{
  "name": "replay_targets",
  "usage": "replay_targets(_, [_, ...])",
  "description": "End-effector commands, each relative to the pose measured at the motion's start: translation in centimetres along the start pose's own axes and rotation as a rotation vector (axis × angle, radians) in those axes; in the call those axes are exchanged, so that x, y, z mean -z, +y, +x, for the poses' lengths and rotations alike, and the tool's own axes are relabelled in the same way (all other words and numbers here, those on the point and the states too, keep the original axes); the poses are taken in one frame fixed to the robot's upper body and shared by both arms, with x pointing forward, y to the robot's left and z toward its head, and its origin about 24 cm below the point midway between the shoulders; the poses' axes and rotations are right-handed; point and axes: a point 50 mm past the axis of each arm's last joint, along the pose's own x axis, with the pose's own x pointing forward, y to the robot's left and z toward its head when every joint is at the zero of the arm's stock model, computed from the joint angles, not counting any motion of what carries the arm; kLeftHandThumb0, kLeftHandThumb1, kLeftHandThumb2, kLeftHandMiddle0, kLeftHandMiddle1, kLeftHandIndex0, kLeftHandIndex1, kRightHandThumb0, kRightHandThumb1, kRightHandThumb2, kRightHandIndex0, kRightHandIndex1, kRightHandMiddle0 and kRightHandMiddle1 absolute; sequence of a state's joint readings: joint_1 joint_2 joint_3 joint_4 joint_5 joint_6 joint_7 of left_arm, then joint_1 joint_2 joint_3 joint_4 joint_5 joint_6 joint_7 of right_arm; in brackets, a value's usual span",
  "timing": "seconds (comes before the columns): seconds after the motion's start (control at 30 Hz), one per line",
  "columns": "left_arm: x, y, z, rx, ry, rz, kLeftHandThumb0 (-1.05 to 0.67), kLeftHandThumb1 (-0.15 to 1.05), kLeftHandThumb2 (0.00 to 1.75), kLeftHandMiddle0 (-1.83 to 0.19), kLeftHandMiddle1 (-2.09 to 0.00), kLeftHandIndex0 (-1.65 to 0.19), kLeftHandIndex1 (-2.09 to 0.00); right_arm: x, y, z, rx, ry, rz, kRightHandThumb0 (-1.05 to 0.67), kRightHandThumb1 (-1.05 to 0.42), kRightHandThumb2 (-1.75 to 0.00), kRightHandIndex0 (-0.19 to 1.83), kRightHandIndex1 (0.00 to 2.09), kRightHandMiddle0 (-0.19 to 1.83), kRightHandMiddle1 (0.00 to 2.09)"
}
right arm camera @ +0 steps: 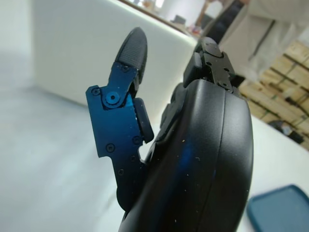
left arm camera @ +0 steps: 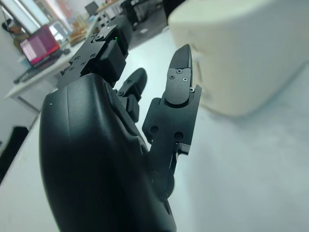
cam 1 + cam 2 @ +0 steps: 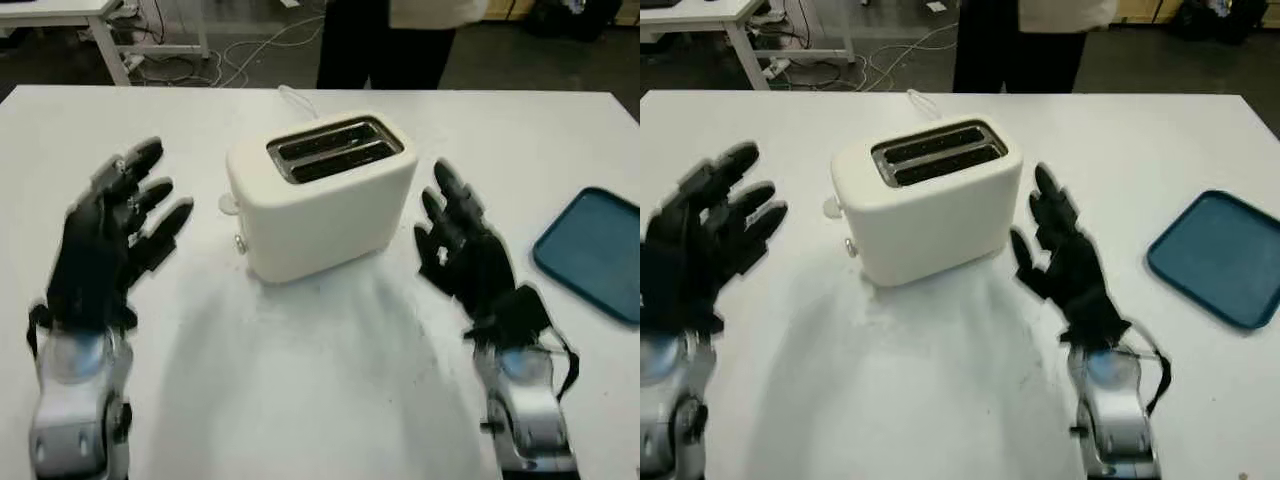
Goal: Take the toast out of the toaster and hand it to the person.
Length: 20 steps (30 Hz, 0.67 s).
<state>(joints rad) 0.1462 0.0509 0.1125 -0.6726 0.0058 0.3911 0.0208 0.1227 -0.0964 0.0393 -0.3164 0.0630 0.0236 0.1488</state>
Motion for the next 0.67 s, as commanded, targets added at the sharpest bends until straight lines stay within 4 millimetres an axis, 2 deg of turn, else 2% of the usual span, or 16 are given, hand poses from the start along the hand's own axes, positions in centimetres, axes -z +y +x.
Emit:
replay_targets(0.0, [0.7,-0.6,-0.7,0.002,0.009,-0.019,-0.42,0.92,0.26,-0.23,-0.44,-0.37,-0.06,0.2,0.4,-0.6,0.021,0.026,0.021,-0.51,-0.92,-0.75,0.0,0.0,0.0,0.0])
replay_targets(0.17, [2.5,-0.9,-0.4,-0.038,0.033,-0.056,-0.52,0.92,0.31,-0.21,-0.4,-0.35,-0.03,0.7,1.1,-0.9,0.023,0.081,0.056,-0.47,-0.92,-0.74,0.0,0.0,0.0,0.0])
replay_targets(0.4, [4.1,-2.0,-0.3,0.004,0.005,-0.144,-0.49,0.92,0.3,-0.2,-0.41,-0.35,-0.03,1.3,1.5,-0.1,0.045,0.161,0.092,-0.47,-0.92,-0.74,0.01,0.0,0.01,0.01])
replay_targets(0.63, [3.9,-2.9,-0.1,0.02,0.001,-0.224,-0.43,0.92,0.36,-0.19,-0.4,-0.34,-0.02,1.5,1.3,0.3,0.055,0.174,0.079,-0.48,-0.92,-0.72,0.02,0.01,0.02,0.01])
